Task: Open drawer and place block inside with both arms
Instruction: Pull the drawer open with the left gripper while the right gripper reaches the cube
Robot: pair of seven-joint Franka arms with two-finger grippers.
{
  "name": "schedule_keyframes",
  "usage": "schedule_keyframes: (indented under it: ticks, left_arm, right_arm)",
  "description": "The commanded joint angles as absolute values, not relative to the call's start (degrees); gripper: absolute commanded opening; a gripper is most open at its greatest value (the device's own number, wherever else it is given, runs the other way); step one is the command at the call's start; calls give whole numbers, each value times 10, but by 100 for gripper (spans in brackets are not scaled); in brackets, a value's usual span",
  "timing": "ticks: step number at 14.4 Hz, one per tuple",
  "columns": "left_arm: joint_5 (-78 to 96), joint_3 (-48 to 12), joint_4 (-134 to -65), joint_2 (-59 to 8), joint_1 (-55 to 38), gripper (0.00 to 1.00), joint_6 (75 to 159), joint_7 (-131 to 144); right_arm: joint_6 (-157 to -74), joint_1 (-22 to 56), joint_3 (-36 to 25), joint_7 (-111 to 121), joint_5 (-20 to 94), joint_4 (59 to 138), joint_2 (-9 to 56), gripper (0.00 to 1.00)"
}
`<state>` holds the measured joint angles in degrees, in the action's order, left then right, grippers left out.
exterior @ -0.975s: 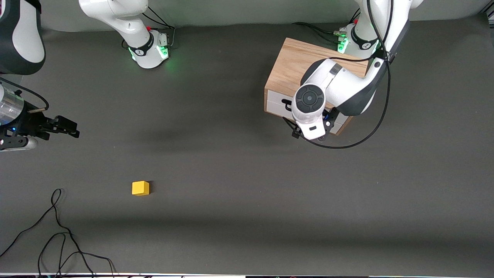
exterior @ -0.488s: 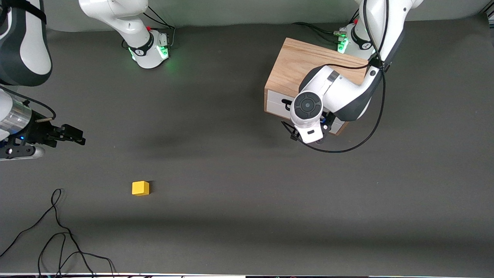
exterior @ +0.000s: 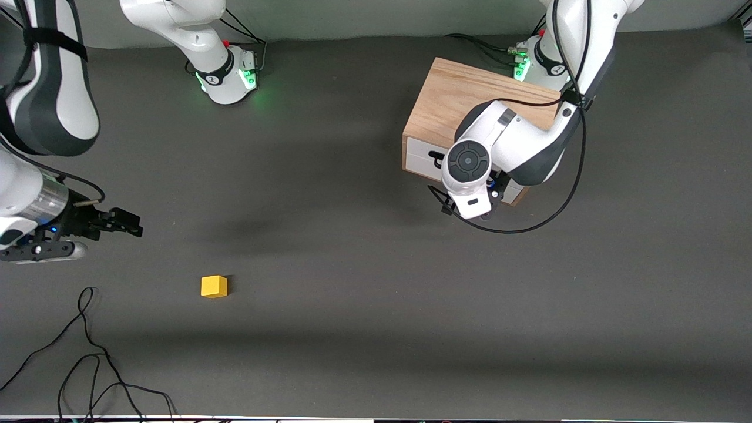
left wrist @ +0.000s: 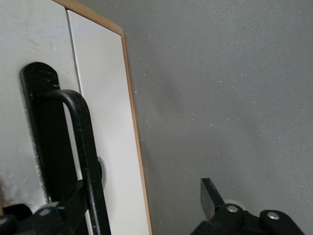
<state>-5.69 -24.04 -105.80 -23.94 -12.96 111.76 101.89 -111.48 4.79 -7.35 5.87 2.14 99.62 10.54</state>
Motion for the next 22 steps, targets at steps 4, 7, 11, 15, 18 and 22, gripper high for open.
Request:
schedule_keyframes:
  ticks: [4,7,11,15,18,22]
  left_arm:
    - [-71,-240,-1024,-262,-133,100,1129,1032]
    - [-83,-240,-992,-286,-134,100,1129,1034]
    - [-91,-239,-950,-315,-134,100,1129,1043]
    - [-99,-239,-915,-338,-135,100,1129,1057]
    - [-106,-239,-891,-352,-136,100,1129,1063]
    - [-119,-239,-862,-374,-139,100,1130,1071]
  right_arm:
    - [-1138,53,-74,52,31,980,145,100]
    - [-1161,54,-73,52,31,980,160,100]
    - [-1184,73,-73,51,30,978,181,100]
    - [-1215,75,-73,51,31,978,206,100]
    - [-1226,82,-73,50,31,979,225,100]
    - [-1233,81,-73,51,31,982,241,100]
